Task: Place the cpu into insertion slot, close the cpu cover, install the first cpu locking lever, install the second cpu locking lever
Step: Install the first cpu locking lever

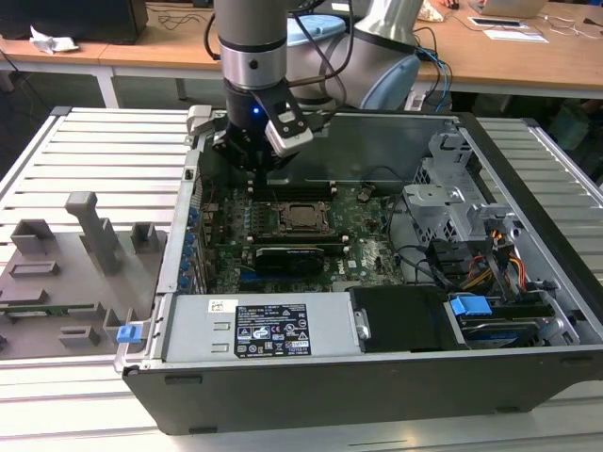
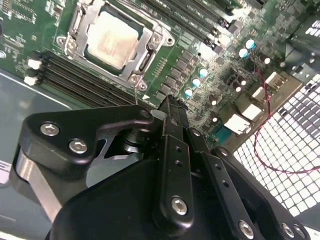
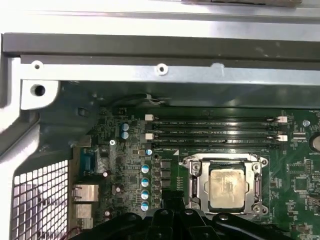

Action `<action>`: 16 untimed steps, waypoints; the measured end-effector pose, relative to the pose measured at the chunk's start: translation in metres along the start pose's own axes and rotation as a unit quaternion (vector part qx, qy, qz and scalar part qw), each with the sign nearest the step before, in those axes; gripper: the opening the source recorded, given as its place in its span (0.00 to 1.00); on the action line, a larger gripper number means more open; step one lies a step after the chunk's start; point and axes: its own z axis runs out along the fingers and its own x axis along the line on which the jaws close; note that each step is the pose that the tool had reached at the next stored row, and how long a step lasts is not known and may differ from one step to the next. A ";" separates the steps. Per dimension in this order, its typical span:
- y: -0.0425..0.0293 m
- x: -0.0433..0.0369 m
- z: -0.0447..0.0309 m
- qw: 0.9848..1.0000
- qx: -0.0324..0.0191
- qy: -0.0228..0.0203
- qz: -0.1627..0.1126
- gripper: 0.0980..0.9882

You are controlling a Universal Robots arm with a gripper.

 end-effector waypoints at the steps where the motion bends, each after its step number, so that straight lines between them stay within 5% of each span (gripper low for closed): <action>1: 0.0012 0.0011 0.0005 1.000 0.000 0.000 0.000 0.01; 16: 0.0241 0.0033 0.0078 1.000 0.000 0.000 0.000 0.01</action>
